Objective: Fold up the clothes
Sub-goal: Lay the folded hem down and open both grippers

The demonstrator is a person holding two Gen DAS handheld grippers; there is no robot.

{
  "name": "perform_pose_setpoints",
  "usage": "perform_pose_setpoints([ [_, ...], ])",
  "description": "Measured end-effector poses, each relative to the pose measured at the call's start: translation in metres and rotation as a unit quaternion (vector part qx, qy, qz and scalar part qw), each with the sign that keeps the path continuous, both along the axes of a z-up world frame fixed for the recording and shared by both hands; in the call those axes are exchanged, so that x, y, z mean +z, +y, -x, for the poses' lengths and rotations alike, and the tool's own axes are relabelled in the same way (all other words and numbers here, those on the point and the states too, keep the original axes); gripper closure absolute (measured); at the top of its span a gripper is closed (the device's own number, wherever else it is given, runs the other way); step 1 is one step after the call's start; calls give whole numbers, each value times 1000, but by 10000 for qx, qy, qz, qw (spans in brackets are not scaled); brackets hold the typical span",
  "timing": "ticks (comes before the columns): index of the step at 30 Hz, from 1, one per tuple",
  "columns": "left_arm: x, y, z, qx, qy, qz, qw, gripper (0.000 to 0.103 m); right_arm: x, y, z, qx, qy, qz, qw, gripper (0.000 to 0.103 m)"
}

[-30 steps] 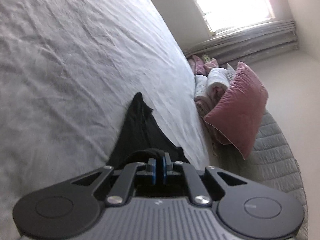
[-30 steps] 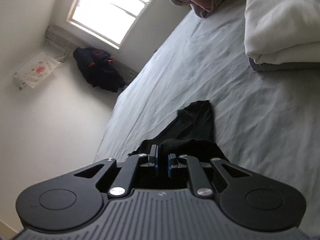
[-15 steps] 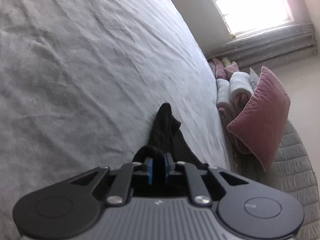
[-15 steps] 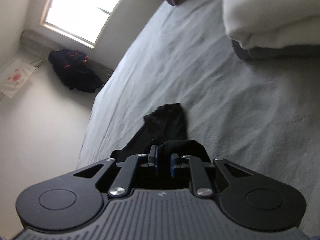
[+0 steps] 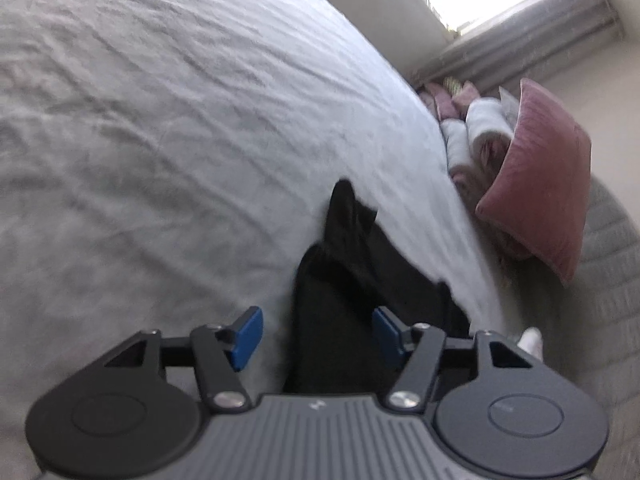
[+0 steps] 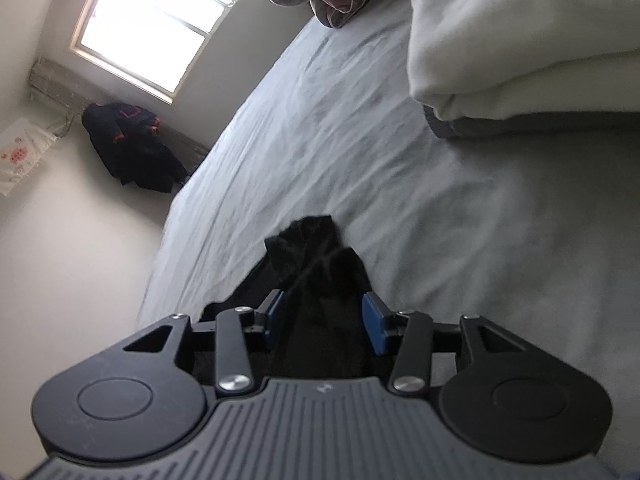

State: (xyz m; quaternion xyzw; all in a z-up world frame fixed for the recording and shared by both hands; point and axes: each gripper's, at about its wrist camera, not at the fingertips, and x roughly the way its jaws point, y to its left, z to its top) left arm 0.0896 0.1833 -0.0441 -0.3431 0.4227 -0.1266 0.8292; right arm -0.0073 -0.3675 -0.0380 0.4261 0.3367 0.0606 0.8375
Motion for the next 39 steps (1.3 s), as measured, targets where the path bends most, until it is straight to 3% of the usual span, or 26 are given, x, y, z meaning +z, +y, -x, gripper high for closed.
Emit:
perform_pose_setpoints([
  [9,-7,2,37,-678,243,120,9973,35,2,7,39,56,310,155,9994,53],
  [13,-12,-5,46,-725,119,102,9972,37,-5,18,48,82,318,77,9994,53],
  [19,-14,-31,54,-806,-309,-464,9952,39,-14,42,40,46,100,106,9999,54],
  [22,-12,-42,57,-805,-419,-915,9917,57,-15,51,34,-9,109,137,9998,76],
  [23,-11,-46,58,-803,-453,-1064,9900,69,-16,54,33,-27,112,148,9998,84],
  [24,-11,-49,58,-768,-444,-1204,9888,85,-16,57,31,-46,115,158,9998,86],
  [25,-11,-48,56,-722,-366,-1155,9900,94,-17,60,29,-64,118,168,9998,88],
  [32,-4,-31,56,-280,332,-442,9981,98,-3,62,35,-220,41,176,9996,90],
  [39,19,-33,82,-554,671,-616,9943,98,26,51,59,-31,81,330,9994,91],
])
